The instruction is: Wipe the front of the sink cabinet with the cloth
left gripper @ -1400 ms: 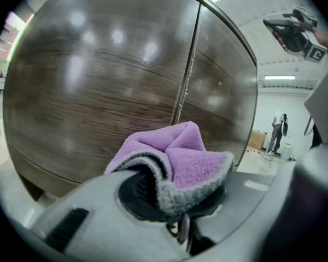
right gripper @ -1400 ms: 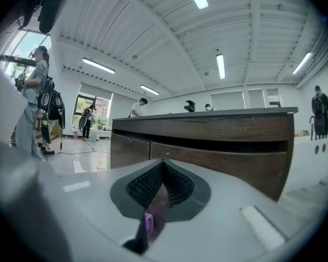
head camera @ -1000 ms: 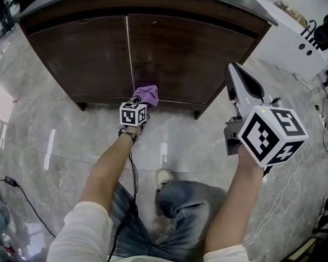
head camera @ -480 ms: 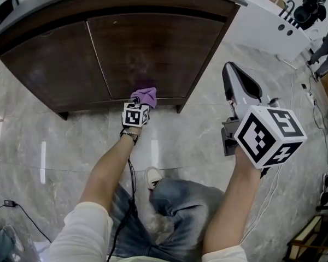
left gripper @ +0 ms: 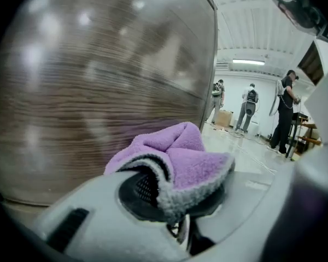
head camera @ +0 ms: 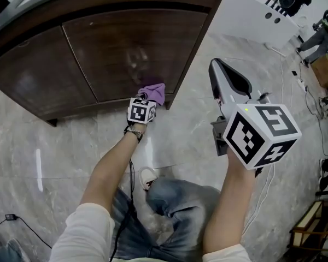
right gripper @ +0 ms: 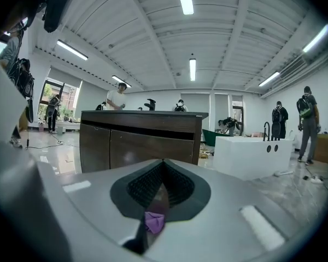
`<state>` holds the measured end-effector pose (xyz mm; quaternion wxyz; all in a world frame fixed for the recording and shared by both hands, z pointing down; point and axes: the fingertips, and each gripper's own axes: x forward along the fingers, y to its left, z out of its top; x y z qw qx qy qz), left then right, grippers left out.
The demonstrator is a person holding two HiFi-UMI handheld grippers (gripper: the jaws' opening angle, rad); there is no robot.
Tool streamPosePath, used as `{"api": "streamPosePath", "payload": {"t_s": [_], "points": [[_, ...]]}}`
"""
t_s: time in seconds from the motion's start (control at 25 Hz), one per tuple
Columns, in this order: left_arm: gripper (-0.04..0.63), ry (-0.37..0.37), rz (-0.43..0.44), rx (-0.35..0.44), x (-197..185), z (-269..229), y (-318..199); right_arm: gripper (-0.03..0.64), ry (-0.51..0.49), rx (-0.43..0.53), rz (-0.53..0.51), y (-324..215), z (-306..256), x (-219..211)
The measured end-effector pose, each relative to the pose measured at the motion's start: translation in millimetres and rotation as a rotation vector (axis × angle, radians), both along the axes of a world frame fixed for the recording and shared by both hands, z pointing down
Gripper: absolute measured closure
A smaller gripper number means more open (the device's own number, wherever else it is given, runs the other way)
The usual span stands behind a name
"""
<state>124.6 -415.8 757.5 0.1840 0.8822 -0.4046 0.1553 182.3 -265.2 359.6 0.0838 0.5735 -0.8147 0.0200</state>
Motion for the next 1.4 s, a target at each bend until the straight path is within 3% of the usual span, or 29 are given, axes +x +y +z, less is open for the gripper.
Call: {"api": "streamPosePath", "payload": {"t_s": [0.4, 0.68, 0.8, 1.0, 1.16, 1.4], "points": [[0.548, 0.003, 0.143, 0.001, 77.6, -7.1, 0.8, 0.609, 0.009, 0.005, 0.028, -2.6, -0.5, 7.8], [0.548, 0.036, 0.279, 0.078, 132.7, -30.7, 23.3, 0.609, -0.01, 0.013, 0.036, -2.4, -2.5, 13.4], [0.548, 0.044, 0.347, 0.147, 141.5, -49.2, 43.5, 0.609, -0.018, 0.019, 0.026, -2.6, -5.6, 9.6], [0.548, 0.064, 0.381, 0.233, 124.3, -86.1, 65.3, 0.609, -0.019, 0.025, 0.013, 7.0, -9.3, -2.5], [0.548, 0.062, 0.306, 0.294, 75.8, -122.0, 64.2, 0.609, -0.03, 0.041, -0.055, 7.3, -14.8, -31.0], [0.548, 0.027, 0.197, 0.353, -5.3, -168.3, 75.6, 0.609, 0.039, 0.028, -0.13, 4.4, -10.5, -67.0]]}}
